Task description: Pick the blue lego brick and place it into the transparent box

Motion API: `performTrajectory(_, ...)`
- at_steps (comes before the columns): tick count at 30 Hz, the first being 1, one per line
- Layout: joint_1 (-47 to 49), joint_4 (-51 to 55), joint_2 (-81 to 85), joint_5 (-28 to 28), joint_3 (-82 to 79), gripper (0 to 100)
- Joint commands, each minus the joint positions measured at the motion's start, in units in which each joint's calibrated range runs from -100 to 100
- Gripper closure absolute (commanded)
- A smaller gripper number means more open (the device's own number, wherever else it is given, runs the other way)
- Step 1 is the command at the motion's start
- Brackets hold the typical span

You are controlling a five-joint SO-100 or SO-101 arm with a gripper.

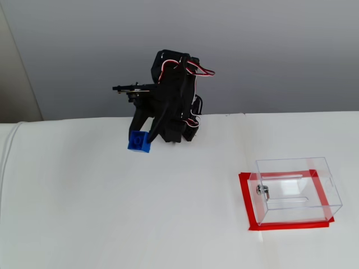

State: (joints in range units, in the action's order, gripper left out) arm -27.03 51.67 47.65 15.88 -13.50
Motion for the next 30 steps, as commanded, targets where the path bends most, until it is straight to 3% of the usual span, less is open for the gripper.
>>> performTrajectory(1, 6.07, -0.76, 3.05, -0.43, -0.69, 88)
performTrajectory(16, 34.39, -0.76, 3.22, -0.74, -1.32, 88)
performTrajectory(22, 48.07, -0.84, -3.23, -6.64, -0.15, 87)
performTrajectory(30, 63.22, -0.76, -12.65, -10.45, 3.83, 87)
